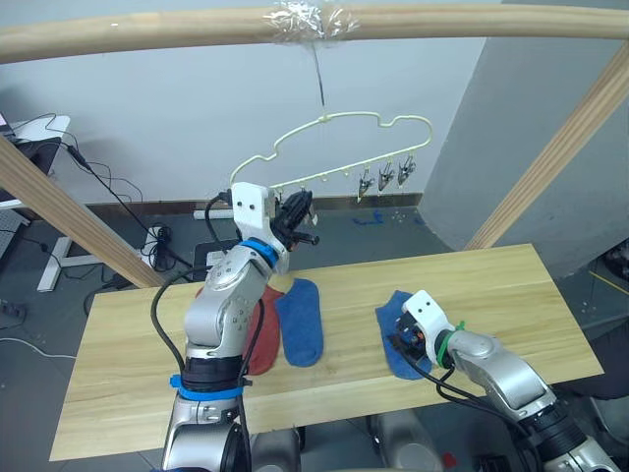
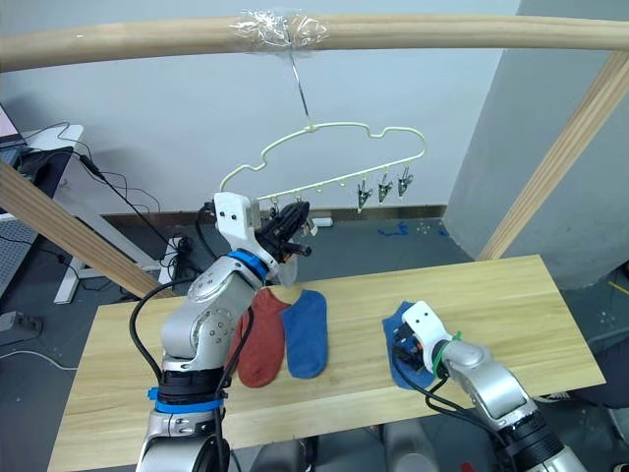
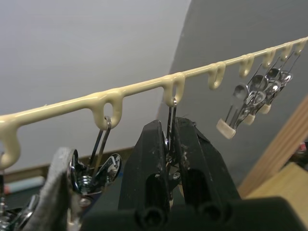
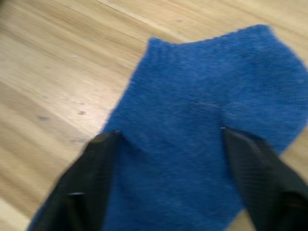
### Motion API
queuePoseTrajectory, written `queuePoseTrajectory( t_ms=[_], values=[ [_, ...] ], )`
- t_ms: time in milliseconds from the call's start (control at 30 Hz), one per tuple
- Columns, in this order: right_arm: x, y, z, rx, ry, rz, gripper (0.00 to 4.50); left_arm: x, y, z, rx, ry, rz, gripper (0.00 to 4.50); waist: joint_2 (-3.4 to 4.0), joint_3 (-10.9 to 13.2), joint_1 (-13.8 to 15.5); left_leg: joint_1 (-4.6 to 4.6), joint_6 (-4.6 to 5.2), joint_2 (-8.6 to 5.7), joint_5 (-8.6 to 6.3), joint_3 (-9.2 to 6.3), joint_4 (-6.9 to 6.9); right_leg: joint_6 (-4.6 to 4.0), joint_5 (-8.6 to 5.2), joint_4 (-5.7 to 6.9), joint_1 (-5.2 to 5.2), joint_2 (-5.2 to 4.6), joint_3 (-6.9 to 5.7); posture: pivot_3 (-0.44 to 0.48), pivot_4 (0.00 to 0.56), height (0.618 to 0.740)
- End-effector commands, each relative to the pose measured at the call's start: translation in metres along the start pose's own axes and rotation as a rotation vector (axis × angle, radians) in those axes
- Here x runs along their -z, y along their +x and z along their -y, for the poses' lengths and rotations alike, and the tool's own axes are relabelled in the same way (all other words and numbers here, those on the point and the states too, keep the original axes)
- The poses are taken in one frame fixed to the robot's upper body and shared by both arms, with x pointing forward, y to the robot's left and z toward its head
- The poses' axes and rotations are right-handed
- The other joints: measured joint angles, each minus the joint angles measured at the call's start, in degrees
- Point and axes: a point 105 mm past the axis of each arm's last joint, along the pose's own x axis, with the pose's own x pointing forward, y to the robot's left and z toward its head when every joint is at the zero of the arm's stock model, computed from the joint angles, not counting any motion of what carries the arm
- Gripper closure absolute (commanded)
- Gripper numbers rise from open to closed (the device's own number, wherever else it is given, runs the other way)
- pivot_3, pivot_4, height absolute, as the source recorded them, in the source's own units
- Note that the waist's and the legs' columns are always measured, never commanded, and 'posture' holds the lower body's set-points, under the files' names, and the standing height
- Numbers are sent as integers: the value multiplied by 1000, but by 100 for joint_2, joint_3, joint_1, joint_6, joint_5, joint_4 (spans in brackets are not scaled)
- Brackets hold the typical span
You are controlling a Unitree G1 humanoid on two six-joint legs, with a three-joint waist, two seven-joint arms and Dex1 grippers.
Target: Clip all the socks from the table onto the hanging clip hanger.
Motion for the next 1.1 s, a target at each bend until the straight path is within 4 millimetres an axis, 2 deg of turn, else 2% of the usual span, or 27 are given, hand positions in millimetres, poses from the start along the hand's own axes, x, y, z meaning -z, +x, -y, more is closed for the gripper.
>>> queuePoseTrajectory(
  t_ms=[33, 133, 200, 233, 367, 533, 833, 967, 1100],
  values=[
    [9, 3, -6, -27, -18, -10, 2720, 2, -2, 4, 50, -153, -71, 4500, -1, -2, -4, 2, 0, 1, 0, 0, 0, 0, 0, 1, 0, 1, 0, -151, 227, 740],
    [3, 0, -4, -10, -67, 25, 3815, 3, -3, 5, 74, -252, -107, 4500, 0, -2, -10, 4, 0, 1, 0, 1, -1, 1, 0, 2, 1, 1, 0, -153, 228, 740],
    [-12, -4, -3, 1, -83, 84, 4472, 2, -3, 6, 91, -312, -129, 4500, 0, -2, -2, 1, -1, 0, 0, 1, 1, 1, 0, 1, 1, 0, 0, -155, 230, 740],
    [-16, -6, -4, 3, -85, 105, 4472, 2, -4, 6, 97, -326, -137, 4500, 0, -2, -1, 1, -1, -1, 0, 0, 1, 1, 1, 0, 1, 0, 1, -155, 230, 740],
    [-62, -26, -17, -17, -229, 274, 4472, 3, -5, 2, 77, -412, -159, 4500, 0, -1, -2, 0, -2, -1, 0, 0, 0, 0, 1, 1, -2, 0, 2, -157, 236, 740],
    [-107, -52, -35, -20, -250, 463, 4472, 1, -6, 2, 78, -500, -158, 4500, 0, -1, 7, 0, -3, 0, 0, -2, -1, 2, 0, 0, -2, 0, 1, -161, 239, 740],
    [-143, -72, -55, -66, -241, 599, 4472, 4, -4, 3, 86, -564, -180, 4500, 0, -1, 53, 1, -4, -1, 0, -2, -2, 0, 1, -1, -2, -1, 2, -173, 243, 740],
    [-153, -72, -60, -82, -263, 620, 4472, 3, -2, 6, 99, -576, -182, 4500, 0, -1, 54, 0, -4, -2, 1, -1, -1, -5, 4, -2, -2, -1, 2, -181, 242, 740],
    [-154, -67, -64, -100, -277, 612, 4472, 3, -1, 11, 116, -585, -189, 4500, 0, -1, 53, 0, -4, -2, 0, -2, -3, -10, 7, -2, -2, -1, 1, -184, 240, 740]
  ],
)
